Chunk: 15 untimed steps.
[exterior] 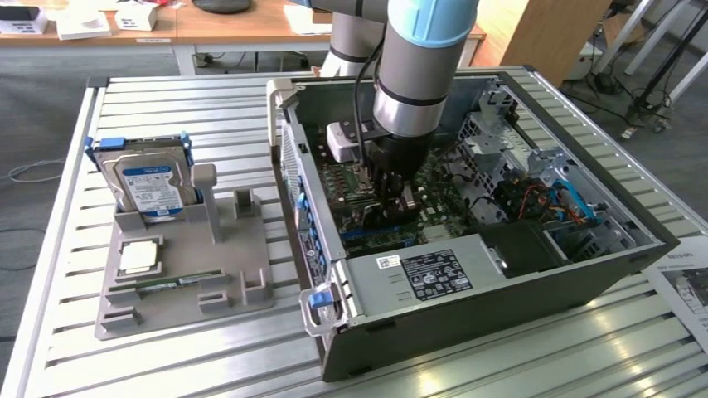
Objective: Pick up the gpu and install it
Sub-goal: 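Insert the gpu into the slot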
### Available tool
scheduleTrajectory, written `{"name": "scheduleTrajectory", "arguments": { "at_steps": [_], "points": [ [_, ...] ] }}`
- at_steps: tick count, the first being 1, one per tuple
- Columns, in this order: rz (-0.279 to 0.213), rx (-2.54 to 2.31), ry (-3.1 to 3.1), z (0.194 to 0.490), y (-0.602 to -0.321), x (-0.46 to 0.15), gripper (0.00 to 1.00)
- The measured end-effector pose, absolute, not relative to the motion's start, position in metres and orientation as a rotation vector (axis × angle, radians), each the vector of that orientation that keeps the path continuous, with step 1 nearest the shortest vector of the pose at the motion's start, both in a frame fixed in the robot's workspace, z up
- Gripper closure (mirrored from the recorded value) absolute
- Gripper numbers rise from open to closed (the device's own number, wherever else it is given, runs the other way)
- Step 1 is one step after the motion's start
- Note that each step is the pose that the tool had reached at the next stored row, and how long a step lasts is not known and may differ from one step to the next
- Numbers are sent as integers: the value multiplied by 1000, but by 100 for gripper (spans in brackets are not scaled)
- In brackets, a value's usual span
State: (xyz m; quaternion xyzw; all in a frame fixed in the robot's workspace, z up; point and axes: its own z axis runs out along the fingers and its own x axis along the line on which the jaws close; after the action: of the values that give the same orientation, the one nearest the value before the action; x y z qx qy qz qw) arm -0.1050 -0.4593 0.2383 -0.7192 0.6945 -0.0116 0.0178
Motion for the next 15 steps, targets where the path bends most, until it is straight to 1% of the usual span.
{"name": "scheduleTrajectory", "arguments": {
  "at_steps": [15],
  "points": [
    [-46, -2230, 2153, 238, -459, -105, 73]
  ]
}}
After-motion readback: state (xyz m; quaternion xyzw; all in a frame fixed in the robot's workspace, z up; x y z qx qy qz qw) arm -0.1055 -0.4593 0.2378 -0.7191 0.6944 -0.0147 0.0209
